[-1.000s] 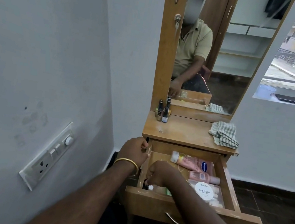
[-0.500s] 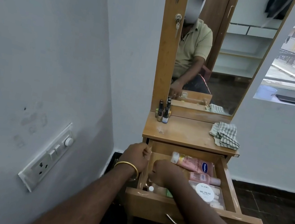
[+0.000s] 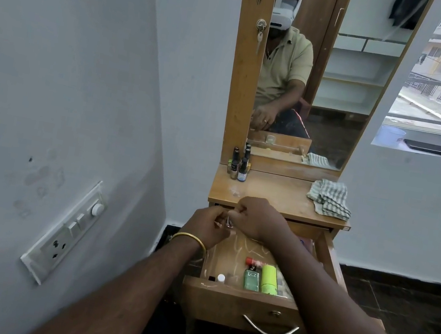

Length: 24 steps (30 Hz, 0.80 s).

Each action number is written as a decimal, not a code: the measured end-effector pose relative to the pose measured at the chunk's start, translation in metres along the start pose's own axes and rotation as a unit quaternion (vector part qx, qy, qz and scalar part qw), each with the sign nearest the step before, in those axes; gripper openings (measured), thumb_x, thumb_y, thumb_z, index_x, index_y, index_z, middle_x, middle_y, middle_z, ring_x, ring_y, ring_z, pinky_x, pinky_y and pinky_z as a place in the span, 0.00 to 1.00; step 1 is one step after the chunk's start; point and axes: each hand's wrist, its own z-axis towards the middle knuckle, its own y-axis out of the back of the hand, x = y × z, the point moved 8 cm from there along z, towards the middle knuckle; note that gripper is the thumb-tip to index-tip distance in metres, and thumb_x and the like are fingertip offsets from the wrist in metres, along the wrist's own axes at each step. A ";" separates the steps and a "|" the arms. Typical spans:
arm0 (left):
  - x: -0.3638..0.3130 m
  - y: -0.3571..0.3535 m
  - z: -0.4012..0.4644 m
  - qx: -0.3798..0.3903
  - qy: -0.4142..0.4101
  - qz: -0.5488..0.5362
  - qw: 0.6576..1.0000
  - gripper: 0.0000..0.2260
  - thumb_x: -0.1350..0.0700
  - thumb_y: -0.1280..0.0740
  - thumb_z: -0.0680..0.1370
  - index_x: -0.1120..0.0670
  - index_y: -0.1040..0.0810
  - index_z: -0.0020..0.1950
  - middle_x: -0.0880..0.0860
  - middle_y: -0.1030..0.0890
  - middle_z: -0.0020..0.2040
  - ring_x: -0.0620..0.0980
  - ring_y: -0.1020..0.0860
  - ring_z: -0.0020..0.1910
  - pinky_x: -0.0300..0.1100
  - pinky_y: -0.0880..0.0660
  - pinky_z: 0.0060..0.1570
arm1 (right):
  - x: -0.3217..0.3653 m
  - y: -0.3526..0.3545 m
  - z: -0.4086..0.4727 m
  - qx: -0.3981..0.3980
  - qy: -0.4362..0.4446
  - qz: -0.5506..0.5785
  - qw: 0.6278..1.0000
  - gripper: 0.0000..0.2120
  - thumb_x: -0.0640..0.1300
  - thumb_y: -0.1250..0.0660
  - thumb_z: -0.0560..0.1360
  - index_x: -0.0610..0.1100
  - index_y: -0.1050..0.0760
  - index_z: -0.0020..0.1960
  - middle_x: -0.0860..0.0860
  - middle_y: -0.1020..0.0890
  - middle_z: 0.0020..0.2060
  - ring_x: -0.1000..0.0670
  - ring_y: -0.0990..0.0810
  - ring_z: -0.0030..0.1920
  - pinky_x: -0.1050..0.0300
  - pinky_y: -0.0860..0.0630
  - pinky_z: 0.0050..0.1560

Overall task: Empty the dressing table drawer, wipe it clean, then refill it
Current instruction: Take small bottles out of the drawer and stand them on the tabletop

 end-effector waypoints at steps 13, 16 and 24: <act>0.023 0.011 -0.003 -0.046 0.028 -0.024 0.998 0.11 0.55 0.25 0.73 0.52 0.22 0.53 0.48 0.21 0.47 0.48 0.23 0.47 0.38 0.30 0.42 | -0.032 -0.097 -0.033 0.242 0.051 -0.049 0.968 0.18 0.41 0.28 0.74 0.48 0.22 0.63 0.51 0.22 0.61 0.51 0.24 0.59 0.57 0.26 0.57; 0.025 0.007 -0.001 -0.043 0.032 -0.029 0.998 0.11 0.55 0.25 0.73 0.52 0.22 0.52 0.49 0.20 0.48 0.49 0.22 0.49 0.39 0.29 0.45 | -0.030 -0.105 -0.031 0.255 0.069 -0.054 0.963 0.14 0.42 0.29 0.75 0.47 0.20 0.61 0.50 0.21 0.61 0.50 0.23 0.60 0.54 0.25 0.58; 0.027 0.006 0.010 -0.050 0.027 -0.030 0.998 0.12 0.54 0.24 0.72 0.51 0.22 0.52 0.47 0.21 0.47 0.46 0.24 0.45 0.37 0.30 0.42 | -0.042 -0.100 -0.018 0.223 0.038 -0.020 0.974 0.13 0.46 0.27 0.74 0.49 0.21 0.58 0.53 0.20 0.53 0.52 0.22 0.53 0.56 0.24 0.53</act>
